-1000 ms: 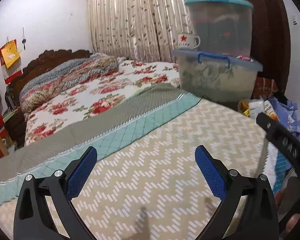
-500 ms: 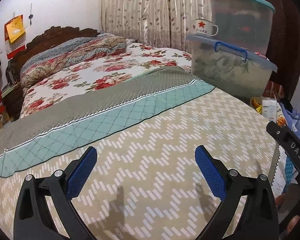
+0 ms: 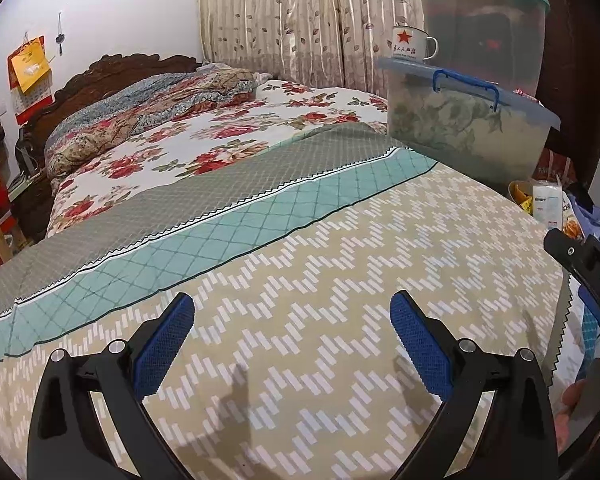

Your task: Collect trash

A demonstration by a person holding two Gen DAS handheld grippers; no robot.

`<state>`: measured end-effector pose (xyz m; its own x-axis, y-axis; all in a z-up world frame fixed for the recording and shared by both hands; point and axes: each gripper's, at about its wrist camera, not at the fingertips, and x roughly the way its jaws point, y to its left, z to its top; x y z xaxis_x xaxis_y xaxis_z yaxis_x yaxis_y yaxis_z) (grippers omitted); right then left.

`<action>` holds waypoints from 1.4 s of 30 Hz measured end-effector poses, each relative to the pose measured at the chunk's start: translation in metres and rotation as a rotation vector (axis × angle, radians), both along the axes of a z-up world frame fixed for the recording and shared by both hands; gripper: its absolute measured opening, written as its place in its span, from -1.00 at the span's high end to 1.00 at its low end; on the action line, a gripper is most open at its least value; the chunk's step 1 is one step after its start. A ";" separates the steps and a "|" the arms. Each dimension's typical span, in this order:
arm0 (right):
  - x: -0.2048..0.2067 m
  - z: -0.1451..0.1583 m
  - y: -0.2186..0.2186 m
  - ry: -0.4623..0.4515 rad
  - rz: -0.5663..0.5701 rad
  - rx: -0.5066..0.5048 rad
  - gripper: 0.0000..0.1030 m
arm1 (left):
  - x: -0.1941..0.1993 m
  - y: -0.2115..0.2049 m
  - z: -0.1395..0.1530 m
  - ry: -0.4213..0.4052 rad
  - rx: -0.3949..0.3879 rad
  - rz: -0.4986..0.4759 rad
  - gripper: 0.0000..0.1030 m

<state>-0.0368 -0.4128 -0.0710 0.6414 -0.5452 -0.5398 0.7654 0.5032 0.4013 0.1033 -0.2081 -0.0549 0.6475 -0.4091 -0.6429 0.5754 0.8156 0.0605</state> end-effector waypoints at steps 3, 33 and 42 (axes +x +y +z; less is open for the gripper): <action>0.000 0.001 0.002 -0.001 0.008 -0.006 -0.93 | -0.001 -0.001 0.000 0.001 0.000 -0.002 -0.83; -0.020 0.004 0.015 0.042 -0.007 -0.019 -0.93 | -0.033 -0.006 0.018 -0.102 -0.023 -0.143 -0.83; -0.063 0.024 0.018 0.031 -0.031 -0.022 -0.93 | -0.056 -0.007 0.031 -0.132 -0.034 -0.198 -0.83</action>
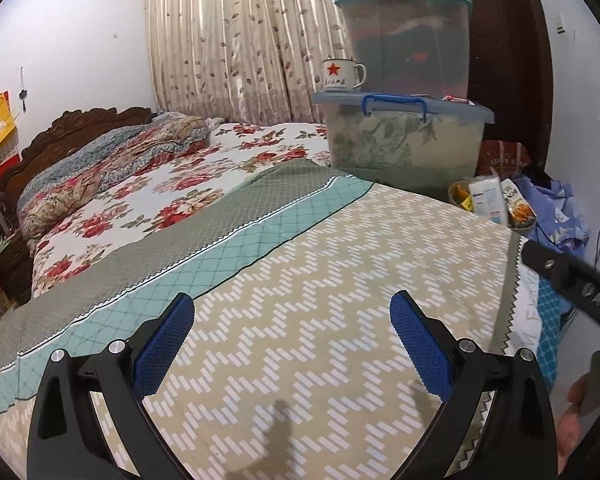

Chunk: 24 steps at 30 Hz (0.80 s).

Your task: Collect trash

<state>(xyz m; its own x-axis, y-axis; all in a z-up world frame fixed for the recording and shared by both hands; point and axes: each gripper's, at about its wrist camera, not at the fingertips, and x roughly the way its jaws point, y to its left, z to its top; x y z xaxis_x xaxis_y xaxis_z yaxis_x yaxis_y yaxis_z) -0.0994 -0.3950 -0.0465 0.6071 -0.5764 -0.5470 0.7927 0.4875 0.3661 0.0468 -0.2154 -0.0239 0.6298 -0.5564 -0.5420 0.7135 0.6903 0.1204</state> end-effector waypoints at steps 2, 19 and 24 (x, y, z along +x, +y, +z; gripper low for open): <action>-0.011 0.005 0.001 -0.006 -0.001 -0.004 -0.93 | -0.005 0.001 0.005 0.000 -0.008 -0.013 -0.83; -0.123 0.078 -0.006 -0.093 -0.095 -0.089 -0.93 | -0.083 -0.057 0.100 -0.034 -0.021 -0.200 -0.83; -0.134 0.100 -0.005 -0.109 -0.117 -0.157 -0.93 | -0.102 -0.071 0.116 -0.058 -0.034 -0.241 -0.83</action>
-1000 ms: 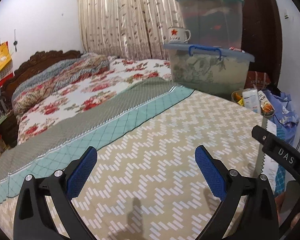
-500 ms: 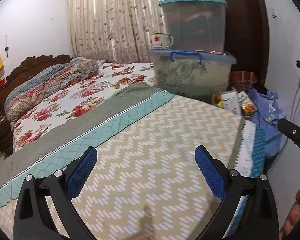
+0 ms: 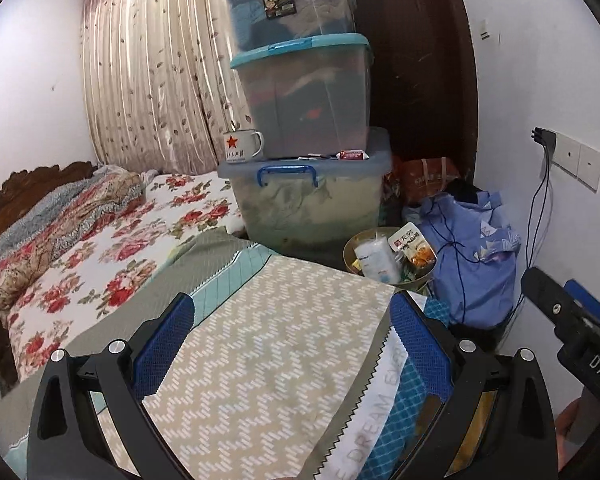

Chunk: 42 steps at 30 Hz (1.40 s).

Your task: Collect trash

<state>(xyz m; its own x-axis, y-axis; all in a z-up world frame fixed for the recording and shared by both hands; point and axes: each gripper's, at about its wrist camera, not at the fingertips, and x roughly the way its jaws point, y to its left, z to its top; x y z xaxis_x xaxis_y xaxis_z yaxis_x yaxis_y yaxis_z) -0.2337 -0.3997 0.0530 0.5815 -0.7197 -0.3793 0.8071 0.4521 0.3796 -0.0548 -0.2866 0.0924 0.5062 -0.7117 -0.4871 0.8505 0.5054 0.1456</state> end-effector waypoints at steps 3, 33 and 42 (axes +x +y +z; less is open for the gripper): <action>0.005 0.001 0.000 0.023 0.006 -0.005 -0.93 | 0.002 -0.003 -0.008 0.008 0.022 0.019 -0.83; 0.027 -0.072 -0.169 0.173 0.171 0.194 -0.93 | -0.004 -0.173 -0.100 0.072 0.366 0.023 -0.83; 0.031 -0.094 -0.219 0.178 0.202 0.247 -0.93 | 0.001 -0.224 -0.127 0.097 0.452 0.047 -0.83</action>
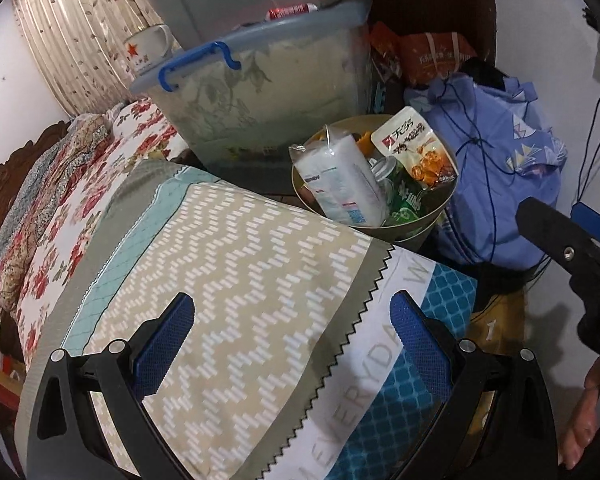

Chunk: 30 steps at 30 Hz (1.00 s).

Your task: Collect trash

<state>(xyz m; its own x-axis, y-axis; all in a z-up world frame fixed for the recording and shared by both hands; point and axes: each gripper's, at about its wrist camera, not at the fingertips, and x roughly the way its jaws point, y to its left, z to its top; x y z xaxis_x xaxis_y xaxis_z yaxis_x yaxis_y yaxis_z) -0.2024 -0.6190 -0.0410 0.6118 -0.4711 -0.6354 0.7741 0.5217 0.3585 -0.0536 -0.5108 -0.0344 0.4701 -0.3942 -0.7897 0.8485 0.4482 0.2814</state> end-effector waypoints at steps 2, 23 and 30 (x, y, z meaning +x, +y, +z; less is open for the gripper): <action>0.001 -0.004 -0.007 -0.002 0.003 0.013 -0.93 | 0.002 -0.007 -0.004 0.002 0.011 0.003 -0.83; 0.013 0.022 0.002 -0.006 0.040 -0.228 -0.93 | 0.008 -0.025 0.012 0.003 -0.106 0.042 -0.83; 0.012 0.021 -0.003 -0.008 0.040 -0.196 -0.94 | 0.008 -0.026 0.011 0.003 -0.109 0.050 -0.83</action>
<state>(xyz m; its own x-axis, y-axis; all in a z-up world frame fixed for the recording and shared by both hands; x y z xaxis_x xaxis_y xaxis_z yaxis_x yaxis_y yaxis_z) -0.1906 -0.6220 -0.0200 0.6369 -0.5606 -0.5293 0.7492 0.6119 0.2533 -0.0459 -0.5369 -0.0235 0.4889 -0.4536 -0.7451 0.8250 0.5180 0.2260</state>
